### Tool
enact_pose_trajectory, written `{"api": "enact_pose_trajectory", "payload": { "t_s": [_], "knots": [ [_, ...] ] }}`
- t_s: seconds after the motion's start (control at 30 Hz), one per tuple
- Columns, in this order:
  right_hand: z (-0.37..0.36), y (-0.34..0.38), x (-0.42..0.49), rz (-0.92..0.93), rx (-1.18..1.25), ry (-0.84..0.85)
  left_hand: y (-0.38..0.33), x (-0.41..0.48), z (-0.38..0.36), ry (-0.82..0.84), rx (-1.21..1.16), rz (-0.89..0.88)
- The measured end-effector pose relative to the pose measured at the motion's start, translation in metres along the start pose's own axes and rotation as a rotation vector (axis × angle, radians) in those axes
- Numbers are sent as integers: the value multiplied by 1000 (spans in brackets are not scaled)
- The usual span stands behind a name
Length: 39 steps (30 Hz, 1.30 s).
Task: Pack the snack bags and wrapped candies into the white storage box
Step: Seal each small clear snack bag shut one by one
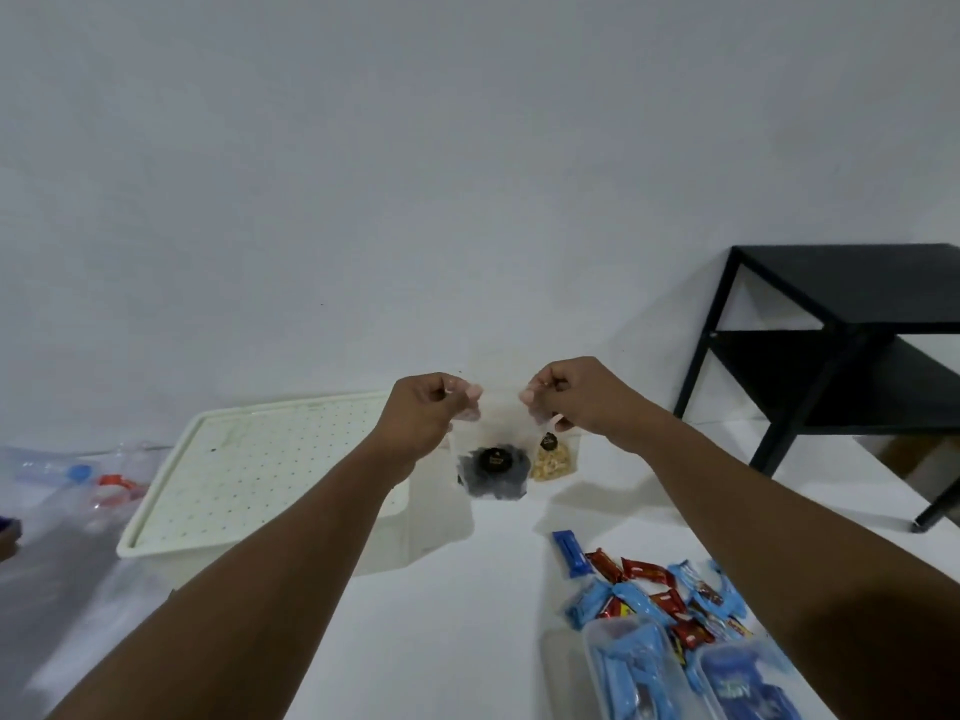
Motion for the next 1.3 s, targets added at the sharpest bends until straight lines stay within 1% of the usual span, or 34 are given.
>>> {"api": "enact_pose_trajectory", "payload": {
  "t_s": [0.1, 0.2, 0.37, 0.43, 0.53, 0.63, 0.73, 0.87, 1.03, 1.13, 1.23, 1.3],
  "knots": [
    [6, 7, -9, -17, 49, 1, -11, -3, 2, -16, -30, -38],
    [11, 15, -14, 35, 67, -33, -22, -5, 2, -16, -66, -61],
    [19, 29, -13, 109, 30, -73, -23, -5, 2, 4, -258, 1],
    [19, 29, -12, 97, 70, -87, -23, -5, 4, 7, -287, -1],
    [14, 25, -13, 56, 190, -64, -28, -5, 4, -15, -317, -8],
    [4, 26, -15, 67, 206, -40, -35, -5, 0, -4, -306, -26],
    [-3, 31, -14, 108, 205, -59, -38, -5, 0, 17, -283, -26],
    [-6, 34, -13, 109, 177, 18, -34, -8, 8, 53, -295, 1],
    [-15, 31, -10, 78, 189, 34, -34, -9, 5, 89, -144, -9],
    [-19, 33, -8, 83, 218, 31, -36, -6, 7, 58, -135, -39],
    [-17, 27, -7, 63, 319, 24, -35, -3, 12, 18, -132, -70],
    [-15, 24, -6, 69, 288, -11, -34, -3, 12, 15, -114, -84]
  ]
}}
Point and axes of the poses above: each hand's wrist, its own x-axis towards the middle knuckle, its own z-axis out of the back of the hand, y = z × x, the point moved 5 cm from there along x, towards the middle knuckle, and after that the axes turned 3 degrees about x, right-handed, at the moved point
